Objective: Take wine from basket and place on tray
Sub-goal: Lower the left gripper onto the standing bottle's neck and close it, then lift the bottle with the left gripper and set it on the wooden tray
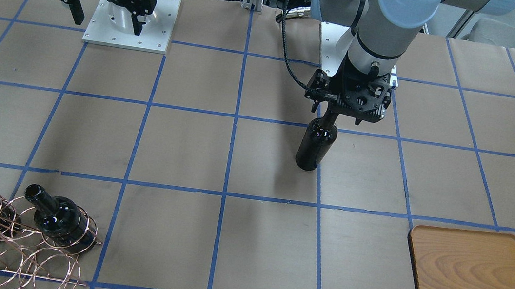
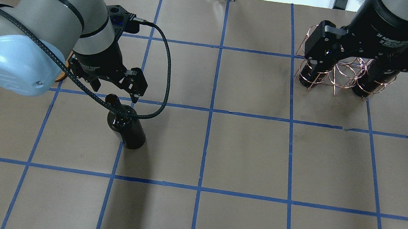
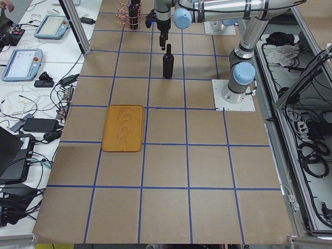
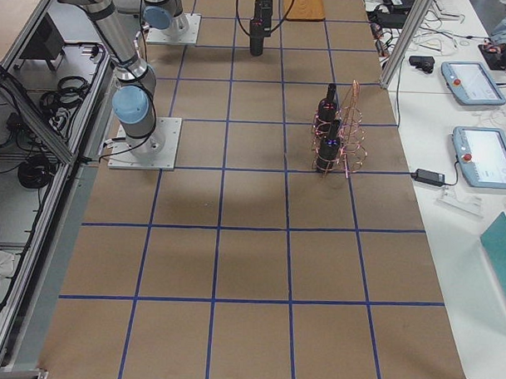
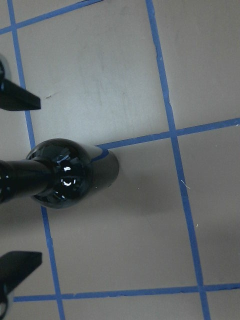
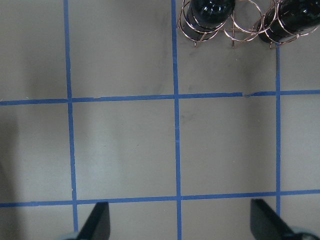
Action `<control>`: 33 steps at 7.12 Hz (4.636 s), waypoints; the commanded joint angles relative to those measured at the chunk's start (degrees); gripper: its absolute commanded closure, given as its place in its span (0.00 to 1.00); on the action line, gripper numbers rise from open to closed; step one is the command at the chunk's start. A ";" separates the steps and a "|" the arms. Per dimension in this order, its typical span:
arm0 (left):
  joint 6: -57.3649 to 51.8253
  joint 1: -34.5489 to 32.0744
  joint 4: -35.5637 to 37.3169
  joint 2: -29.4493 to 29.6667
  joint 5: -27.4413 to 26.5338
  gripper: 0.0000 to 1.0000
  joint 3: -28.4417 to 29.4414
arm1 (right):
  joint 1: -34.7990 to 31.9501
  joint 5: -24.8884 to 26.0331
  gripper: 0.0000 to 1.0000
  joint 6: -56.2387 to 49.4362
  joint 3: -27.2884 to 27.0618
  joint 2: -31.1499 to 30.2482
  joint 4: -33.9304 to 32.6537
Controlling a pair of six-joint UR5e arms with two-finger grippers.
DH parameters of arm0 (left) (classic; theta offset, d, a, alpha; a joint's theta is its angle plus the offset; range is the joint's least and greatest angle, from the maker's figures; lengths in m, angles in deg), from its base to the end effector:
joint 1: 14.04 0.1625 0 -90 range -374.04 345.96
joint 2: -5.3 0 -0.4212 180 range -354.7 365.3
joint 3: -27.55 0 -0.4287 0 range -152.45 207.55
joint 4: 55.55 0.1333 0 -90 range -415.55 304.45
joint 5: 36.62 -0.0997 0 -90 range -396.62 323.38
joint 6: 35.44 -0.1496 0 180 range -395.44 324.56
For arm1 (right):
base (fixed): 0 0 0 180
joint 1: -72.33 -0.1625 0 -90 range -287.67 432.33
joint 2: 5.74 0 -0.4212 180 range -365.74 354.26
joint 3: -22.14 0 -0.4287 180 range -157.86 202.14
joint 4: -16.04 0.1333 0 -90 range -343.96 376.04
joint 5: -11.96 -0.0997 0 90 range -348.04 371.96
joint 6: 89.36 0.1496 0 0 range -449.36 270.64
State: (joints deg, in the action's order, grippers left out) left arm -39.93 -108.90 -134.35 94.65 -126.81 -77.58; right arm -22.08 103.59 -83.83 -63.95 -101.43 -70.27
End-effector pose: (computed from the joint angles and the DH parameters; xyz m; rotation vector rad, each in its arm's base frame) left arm -0.1748 -0.4882 0.3214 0.2558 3.1264 0.0898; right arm 0.1668 -0.4841 0.5146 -0.0328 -3.1177 0.1642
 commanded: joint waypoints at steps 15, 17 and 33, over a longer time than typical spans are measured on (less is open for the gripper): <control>-19.54 17.22 -10.58 11.35 -4.08 1.00 24.58 | -0.07 -0.14 0.00 -0.25 -0.04 -0.11 -0.26; -29.22 25.04 -10.15 17.24 -4.38 1.00 31.10 | -0.07 -0.23 0.00 -0.25 -0.04 -0.11 -0.26; -35.87 33.35 -8.36 19.41 -1.31 0.00 33.42 | 0.01 0.22 0.00 0.18 -0.22 0.06 -0.61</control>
State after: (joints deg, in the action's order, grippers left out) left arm -77.71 -74.64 -139.45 117.50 -128.09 -43.83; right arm -22.13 104.16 -84.06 -64.17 -101.37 -70.50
